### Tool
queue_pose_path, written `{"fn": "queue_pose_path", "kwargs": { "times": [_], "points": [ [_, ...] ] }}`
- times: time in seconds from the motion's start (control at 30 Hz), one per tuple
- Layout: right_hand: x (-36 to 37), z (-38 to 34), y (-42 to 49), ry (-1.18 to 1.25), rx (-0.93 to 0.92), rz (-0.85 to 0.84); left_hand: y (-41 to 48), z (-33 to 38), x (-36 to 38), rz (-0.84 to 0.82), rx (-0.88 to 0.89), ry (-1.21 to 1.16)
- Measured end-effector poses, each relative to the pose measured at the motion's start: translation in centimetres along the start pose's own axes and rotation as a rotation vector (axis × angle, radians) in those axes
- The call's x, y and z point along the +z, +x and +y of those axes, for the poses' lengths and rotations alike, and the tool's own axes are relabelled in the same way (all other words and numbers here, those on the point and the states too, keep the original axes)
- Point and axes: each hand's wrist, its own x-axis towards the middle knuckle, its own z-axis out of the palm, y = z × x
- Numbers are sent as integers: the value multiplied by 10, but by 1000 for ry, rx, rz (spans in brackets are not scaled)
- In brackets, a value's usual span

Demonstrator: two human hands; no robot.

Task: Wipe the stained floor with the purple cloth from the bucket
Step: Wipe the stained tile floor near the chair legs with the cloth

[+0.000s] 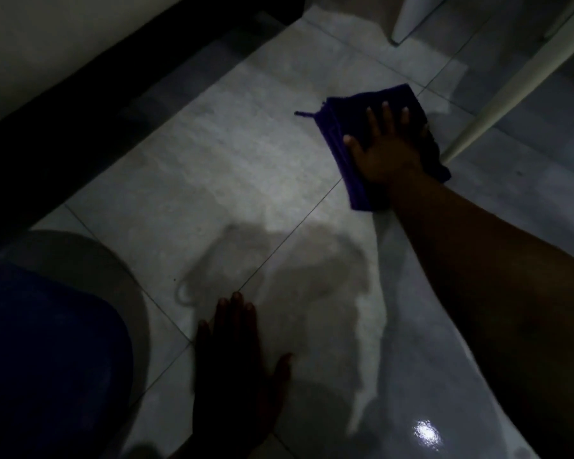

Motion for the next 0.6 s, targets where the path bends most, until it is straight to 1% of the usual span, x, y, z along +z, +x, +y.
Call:
{"fn": "queue_pose_path", "kwargs": {
  "times": [0.07, 0.1, 0.13, 0.2, 0.27, 0.3, 0.33, 0.37, 0.4, 0.43, 0.5, 0.57, 0.6],
  "points": [
    [1, -23, -6, 7, -9, -16, -1, 0, -1, -12, 7, 4],
    [5, -32, -18, 5, -68, -10, -1, -1, -2, -17, 8, 7],
    [10, -40, -39, 3, -170, -2, 0, -1, -1, -18, 3, 9],
    [21, -41, -103, -5, -446, 18, 0, -1, -1, -10, -7, 5],
    [31, -16, -174, -60, -692, 0, 0, -1, 0, 16, -4, -4],
    [34, 9, -201, -88, -746, -27, -1, 0, 0, 29, 9, -11],
    [37, 40, -217, -94, -757, -37, -2, -1, -1, 40, 16, -7],
    [36, 76, -225, -92, -726, -23, -2, 0, -1, 44, 21, 4],
    [32, 114, -227, -95, -649, 0, -3, 2, -2, 43, 18, 14],
    [29, 147, -223, -93, -532, 6, -3, 2, -3, 42, 7, 23],
    [19, 194, -201, -55, -212, 26, -4, 4, -3, 57, -1, 35],
    [13, 199, -167, -6, 46, 58, -5, 5, -1, 70, 12, 31],
    [12, 188, -153, 14, 101, 62, -6, 4, 1, 77, 15, 37]
  ]
}}
